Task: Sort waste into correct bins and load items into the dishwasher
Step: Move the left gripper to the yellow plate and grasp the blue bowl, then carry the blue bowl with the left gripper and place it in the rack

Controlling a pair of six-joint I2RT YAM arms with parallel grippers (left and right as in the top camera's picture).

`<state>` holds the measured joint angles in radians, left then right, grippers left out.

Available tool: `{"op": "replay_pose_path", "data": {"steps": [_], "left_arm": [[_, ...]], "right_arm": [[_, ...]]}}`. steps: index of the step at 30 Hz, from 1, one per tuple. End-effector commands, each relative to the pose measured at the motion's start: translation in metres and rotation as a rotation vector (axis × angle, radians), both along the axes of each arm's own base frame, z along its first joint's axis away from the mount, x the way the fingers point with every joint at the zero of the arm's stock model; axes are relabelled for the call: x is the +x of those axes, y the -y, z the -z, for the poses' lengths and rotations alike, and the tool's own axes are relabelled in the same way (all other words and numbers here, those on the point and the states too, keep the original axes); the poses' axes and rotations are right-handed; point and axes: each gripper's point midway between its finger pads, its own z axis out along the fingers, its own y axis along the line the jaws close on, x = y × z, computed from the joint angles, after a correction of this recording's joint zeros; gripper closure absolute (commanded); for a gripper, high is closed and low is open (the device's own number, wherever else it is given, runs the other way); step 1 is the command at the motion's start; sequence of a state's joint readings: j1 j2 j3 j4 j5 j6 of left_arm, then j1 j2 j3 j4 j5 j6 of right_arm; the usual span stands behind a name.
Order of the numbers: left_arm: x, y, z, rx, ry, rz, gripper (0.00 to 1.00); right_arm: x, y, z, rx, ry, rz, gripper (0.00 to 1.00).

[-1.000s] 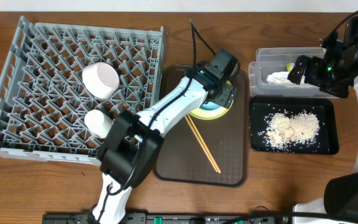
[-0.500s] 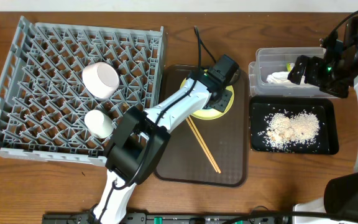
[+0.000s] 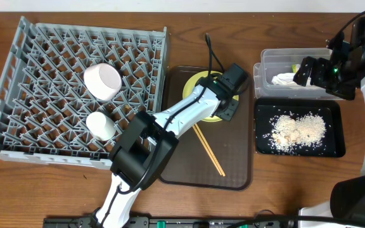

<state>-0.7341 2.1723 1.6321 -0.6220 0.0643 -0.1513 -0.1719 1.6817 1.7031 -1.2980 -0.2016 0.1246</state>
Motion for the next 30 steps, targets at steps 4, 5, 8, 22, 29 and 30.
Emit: {"op": "replay_pose_path", "data": {"steps": [4,5,8,22,29,30], "left_arm": [[0.004,-0.011,0.010,0.062,0.019,-0.012,0.89],[0.005,-0.011,0.009,0.063,0.025,-0.009,0.91],[0.008,-0.011,-0.003,0.060,0.045,0.024,0.92],[0.045,-0.076,-0.166,-0.109,0.277,-0.096,0.93],[0.057,-0.121,-0.212,-0.473,0.164,-0.108,0.93],[0.060,-0.129,-0.214,-0.520,0.147,-0.107,0.93]], "right_arm": [[0.001,0.002,-0.008,-0.006,0.019,0.006,0.01],[0.001,0.002,-0.008,-0.005,0.018,0.006,0.01],[0.001,0.002,-0.008,-0.005,0.018,0.006,0.01],[0.000,0.002,-0.007,-0.006,0.017,0.006,0.01],[0.000,0.002,-0.007,-0.006,0.017,0.007,0.01],[0.000,0.002,-0.007,-0.006,0.016,0.006,0.01]]}}
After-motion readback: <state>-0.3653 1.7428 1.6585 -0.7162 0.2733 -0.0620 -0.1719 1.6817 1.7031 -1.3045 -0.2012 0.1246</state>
